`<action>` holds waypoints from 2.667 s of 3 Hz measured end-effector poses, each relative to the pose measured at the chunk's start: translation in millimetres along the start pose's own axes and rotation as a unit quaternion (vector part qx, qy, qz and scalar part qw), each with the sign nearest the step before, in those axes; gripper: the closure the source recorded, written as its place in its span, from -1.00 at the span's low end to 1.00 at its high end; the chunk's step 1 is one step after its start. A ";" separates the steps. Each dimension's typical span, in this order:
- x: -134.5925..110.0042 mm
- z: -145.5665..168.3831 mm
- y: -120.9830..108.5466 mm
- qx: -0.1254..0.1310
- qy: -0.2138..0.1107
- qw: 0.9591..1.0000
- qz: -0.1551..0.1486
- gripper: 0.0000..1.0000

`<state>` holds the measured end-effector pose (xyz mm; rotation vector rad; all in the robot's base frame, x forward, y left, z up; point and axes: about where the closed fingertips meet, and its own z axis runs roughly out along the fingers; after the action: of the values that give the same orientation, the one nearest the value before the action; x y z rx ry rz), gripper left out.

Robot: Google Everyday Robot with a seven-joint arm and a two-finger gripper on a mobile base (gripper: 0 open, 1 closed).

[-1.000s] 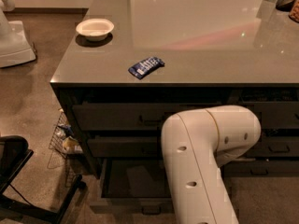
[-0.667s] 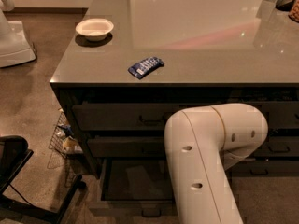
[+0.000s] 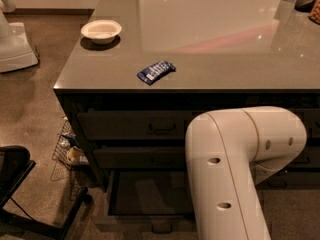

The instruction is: Open bottom drawer

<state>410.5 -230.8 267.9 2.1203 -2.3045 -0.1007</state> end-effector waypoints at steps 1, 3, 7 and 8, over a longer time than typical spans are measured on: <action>-8.0 -1.0 -14.7 0.048 -0.034 0.997 -0.042 1.00; -40.0 36.7 -80.9 0.110 -0.128 0.983 -0.074 1.00; -51.4 109.8 -93.0 0.067 -0.163 0.984 -0.028 1.00; -31.6 114.9 -56.9 0.031 -0.141 0.990 -0.002 1.00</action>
Offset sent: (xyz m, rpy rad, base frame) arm 0.1391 0.0286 -0.0353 0.3188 -0.3798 0.1054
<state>464.0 -199.2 151.4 2.2716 -2.4824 -0.3551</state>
